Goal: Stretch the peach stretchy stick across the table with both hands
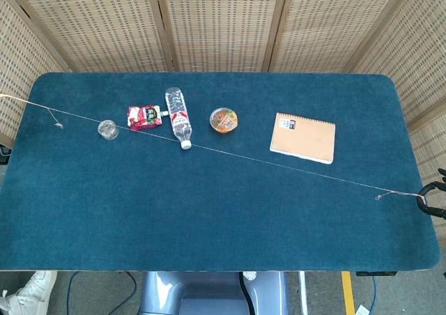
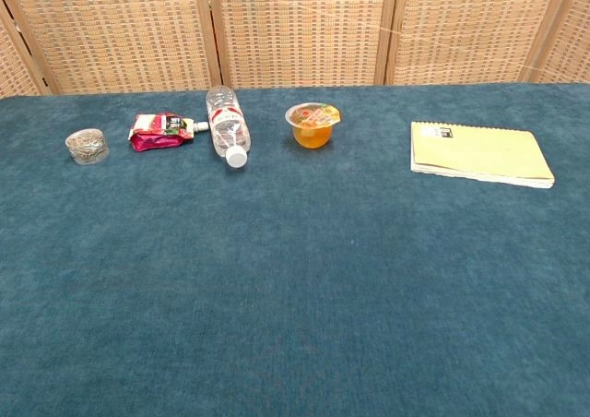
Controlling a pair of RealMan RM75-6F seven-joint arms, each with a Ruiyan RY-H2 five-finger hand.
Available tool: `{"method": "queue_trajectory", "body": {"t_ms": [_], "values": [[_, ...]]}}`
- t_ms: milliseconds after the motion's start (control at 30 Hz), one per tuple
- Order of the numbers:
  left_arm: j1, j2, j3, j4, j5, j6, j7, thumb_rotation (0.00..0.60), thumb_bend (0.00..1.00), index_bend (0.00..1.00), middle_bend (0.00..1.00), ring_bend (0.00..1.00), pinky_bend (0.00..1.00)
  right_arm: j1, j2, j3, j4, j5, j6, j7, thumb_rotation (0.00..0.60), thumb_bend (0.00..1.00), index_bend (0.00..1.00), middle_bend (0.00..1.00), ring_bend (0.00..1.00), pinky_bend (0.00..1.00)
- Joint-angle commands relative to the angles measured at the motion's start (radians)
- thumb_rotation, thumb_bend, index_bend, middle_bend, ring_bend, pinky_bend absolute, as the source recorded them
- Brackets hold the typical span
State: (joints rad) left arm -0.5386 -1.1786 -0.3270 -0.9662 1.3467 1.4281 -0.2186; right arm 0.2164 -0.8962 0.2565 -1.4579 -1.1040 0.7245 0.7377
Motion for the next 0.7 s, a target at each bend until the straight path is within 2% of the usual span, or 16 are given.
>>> {"method": "queue_trajectory", "body": {"t_ms": [33,433,600,700], "values": [[0.003,0.005,-0.005,0.003,-0.012,-0.007,-0.003,0.6,0.62,0.82,0.0,0.0,0.0,-0.034,-0.001,-0.02,0.063,-0.084,-0.004,0.104,0.6,0.64,0.72,0.09,0.0,0.0],[-0.036,0.019,-0.03,0.036,-0.063,-0.099,0.037,0.6,0.62,0.82,0.0,0.0,0.0,-0.11,-0.013,-0.103,0.24,-0.238,0.033,0.389,0.6,0.64,0.72,0.09,0.0,0.0],[-0.064,0.03,-0.049,0.02,-0.096,-0.152,0.071,0.6,0.62,0.82,0.0,0.0,0.0,-0.12,-0.017,-0.129,0.284,-0.276,0.049,0.46,0.6,0.64,0.72,0.09,0.0,0.0],[-0.084,0.033,-0.076,0.009,-0.152,-0.206,0.101,0.6,0.63,0.82,0.0,0.0,0.0,-0.122,-0.019,-0.145,0.301,-0.297,0.057,0.49,0.6,0.64,0.72,0.09,0.0,0.0]]}}
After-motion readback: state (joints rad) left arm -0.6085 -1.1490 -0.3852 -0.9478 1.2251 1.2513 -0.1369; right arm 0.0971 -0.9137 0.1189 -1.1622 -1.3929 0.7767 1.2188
